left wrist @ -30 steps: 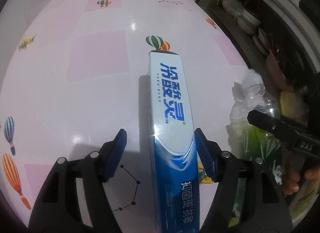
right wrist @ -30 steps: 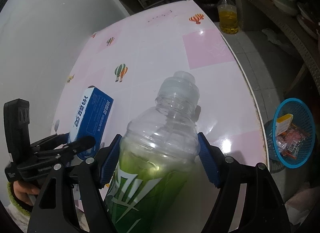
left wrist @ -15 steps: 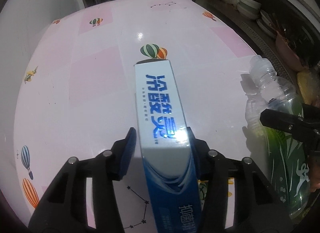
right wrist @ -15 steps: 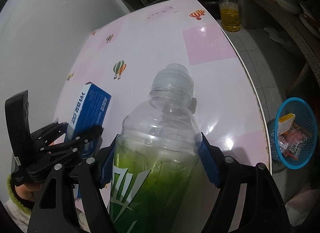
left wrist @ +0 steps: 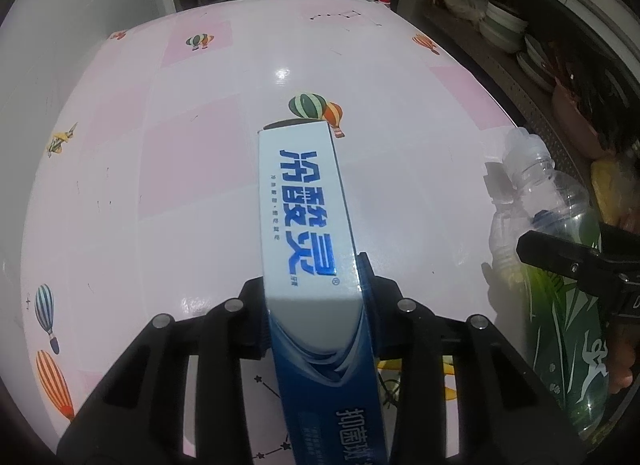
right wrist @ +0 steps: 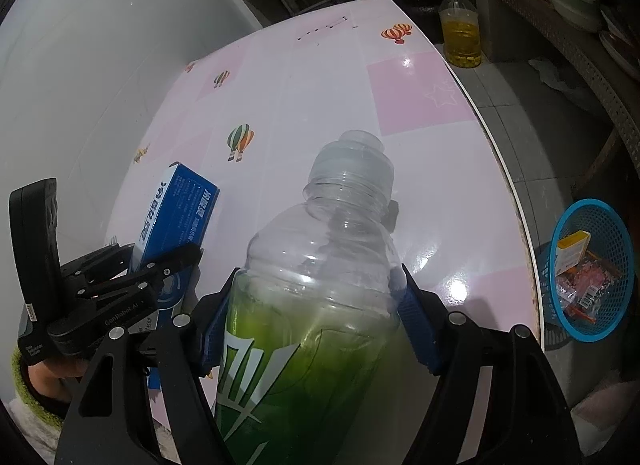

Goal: Collect trash
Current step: 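Lift the toothpaste box and bottle up off the table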

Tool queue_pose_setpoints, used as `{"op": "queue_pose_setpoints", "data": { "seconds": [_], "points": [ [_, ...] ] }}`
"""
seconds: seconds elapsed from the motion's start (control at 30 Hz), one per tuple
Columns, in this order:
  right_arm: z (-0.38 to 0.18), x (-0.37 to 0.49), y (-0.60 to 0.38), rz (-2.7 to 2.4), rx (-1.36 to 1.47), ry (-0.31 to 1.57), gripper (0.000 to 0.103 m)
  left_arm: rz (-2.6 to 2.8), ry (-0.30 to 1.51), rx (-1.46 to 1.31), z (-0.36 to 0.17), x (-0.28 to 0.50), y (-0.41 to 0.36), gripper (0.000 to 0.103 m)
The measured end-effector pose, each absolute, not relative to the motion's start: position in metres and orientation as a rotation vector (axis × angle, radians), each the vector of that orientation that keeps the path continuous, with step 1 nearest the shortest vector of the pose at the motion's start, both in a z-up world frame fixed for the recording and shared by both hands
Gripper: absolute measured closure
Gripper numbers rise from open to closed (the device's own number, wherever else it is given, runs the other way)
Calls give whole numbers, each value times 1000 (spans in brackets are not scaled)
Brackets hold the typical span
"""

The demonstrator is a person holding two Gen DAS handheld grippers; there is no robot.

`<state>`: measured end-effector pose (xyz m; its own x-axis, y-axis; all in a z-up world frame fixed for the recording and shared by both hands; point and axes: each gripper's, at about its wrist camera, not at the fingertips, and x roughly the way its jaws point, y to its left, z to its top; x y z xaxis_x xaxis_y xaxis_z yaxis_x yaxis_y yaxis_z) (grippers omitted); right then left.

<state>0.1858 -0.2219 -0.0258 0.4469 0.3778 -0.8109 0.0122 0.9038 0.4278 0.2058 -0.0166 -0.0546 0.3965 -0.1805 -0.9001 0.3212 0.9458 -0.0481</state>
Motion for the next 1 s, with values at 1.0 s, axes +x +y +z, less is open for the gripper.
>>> {"op": "queue_pose_setpoints", "data": {
  "seconds": [1.0],
  "points": [
    [-16,180,-231,273,501,1052,33,-333,1024,41,-26,198,-4,70]
  ]
}}
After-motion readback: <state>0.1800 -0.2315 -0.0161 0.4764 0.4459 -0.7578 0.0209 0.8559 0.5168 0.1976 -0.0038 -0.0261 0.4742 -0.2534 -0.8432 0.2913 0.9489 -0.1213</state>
